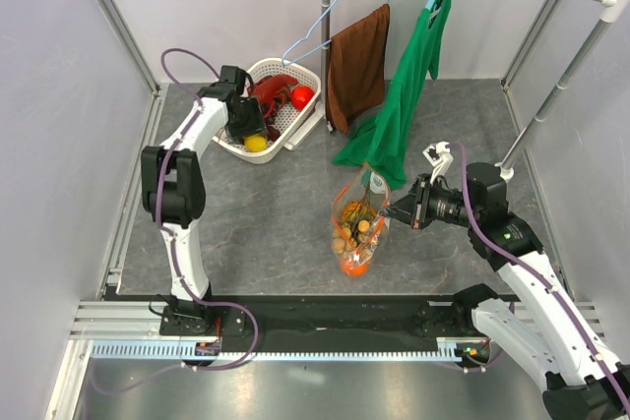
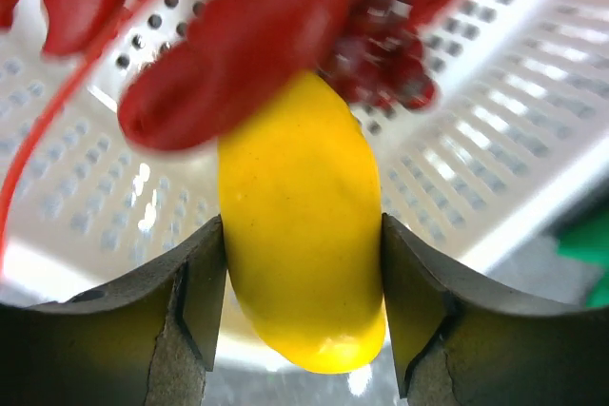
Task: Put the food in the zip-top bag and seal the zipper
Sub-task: Pick up the fake fruit from the bin, then place the fake fruit in the zipper food storage bag.
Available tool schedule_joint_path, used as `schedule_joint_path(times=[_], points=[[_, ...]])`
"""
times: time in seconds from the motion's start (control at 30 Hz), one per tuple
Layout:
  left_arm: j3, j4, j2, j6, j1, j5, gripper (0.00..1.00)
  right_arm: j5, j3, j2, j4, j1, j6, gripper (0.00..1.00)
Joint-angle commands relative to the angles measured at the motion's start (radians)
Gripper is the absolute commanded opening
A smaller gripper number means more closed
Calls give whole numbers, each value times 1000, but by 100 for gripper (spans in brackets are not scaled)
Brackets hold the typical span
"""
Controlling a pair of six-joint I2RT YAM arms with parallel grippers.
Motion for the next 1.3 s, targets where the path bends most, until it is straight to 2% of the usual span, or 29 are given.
schedule_joint_path(times=[0.0,0.2,0.33,0.4,0.47,0.63,0.67,0.87,1.07,1.23,1.27], points=[[-22,-2,-218,34,-5,53,36,13,3,-10,27,-3,-4,0],[-42,-93,-319,74,-3,122,25,18,0,-12,31,-2,1,0],[-167,-65,-472,96,-9,330,26,24,-1,-19,35,-2,6,0],[-215,-3,-603,111,-37,416,28,24,-6,-19,37,-2,15,0],[-252,14,-711,132,-113,438,28,21,-6,-22,41,-2,18,0],[-313,35,-832,192,-354,418,29,10,-12,-18,63,-3,35,0],[-315,38,-836,195,-421,414,29,9,-13,-16,66,-2,39,0],[-303,66,-807,199,-630,392,29,-2,-1,-19,75,-3,55,0],[-292,87,-685,140,-741,392,29,-6,10,-22,84,-2,61,0],[-233,74,-583,79,-767,227,33,-17,17,-41,87,-2,53,0],[-222,69,-553,70,-767,155,33,-22,16,-44,90,-2,53,0]])
